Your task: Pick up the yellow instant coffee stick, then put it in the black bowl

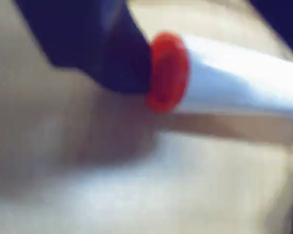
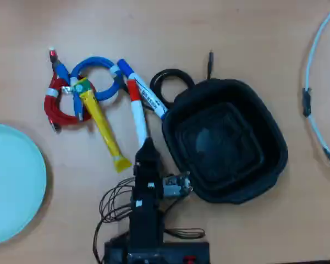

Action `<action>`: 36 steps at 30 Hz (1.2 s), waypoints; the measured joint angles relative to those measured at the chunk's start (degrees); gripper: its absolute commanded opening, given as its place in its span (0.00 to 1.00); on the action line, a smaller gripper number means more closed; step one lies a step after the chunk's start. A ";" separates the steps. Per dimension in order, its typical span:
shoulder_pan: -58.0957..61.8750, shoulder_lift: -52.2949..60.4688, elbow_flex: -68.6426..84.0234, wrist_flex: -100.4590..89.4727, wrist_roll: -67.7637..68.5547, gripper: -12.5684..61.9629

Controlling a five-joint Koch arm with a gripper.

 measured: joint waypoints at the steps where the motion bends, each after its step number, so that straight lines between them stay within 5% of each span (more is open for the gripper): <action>1: -0.79 0.00 -1.23 0.18 0.00 0.64; 18: -6.15 -0.09 -6.50 3.96 -1.23 0.64; 36: -14.24 -0.18 -26.37 41.75 -1.14 0.64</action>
